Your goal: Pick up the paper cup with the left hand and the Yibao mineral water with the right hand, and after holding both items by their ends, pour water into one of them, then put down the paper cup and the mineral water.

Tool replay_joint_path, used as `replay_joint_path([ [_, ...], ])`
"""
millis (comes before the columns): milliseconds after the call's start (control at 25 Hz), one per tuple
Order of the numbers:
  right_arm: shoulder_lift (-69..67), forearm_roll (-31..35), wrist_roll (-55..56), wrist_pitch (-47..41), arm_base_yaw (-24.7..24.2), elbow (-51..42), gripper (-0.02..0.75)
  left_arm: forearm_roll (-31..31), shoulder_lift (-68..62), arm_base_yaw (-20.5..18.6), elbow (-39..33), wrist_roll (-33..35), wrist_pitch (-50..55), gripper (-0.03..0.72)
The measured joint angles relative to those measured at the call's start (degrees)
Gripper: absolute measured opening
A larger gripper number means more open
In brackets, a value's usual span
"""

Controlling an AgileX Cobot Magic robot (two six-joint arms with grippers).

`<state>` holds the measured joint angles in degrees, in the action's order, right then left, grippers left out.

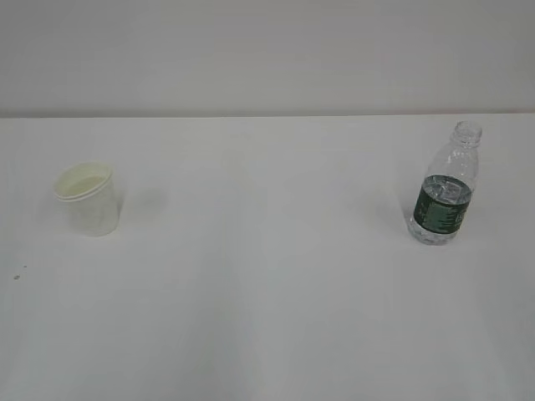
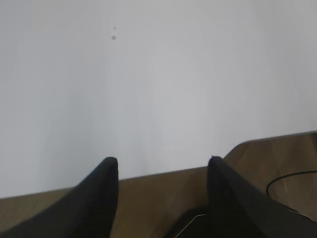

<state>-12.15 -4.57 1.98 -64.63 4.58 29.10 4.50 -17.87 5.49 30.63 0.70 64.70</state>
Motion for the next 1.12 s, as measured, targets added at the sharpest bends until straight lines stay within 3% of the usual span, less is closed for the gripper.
replay_joint_path([
  [1120, 12.42, -0.88, 1.19, -0.46, 0.00, 0.00, 0.538, -0.37, 8.81, 0.00, -0.59, -0.02, -1.52, 0.341],
])
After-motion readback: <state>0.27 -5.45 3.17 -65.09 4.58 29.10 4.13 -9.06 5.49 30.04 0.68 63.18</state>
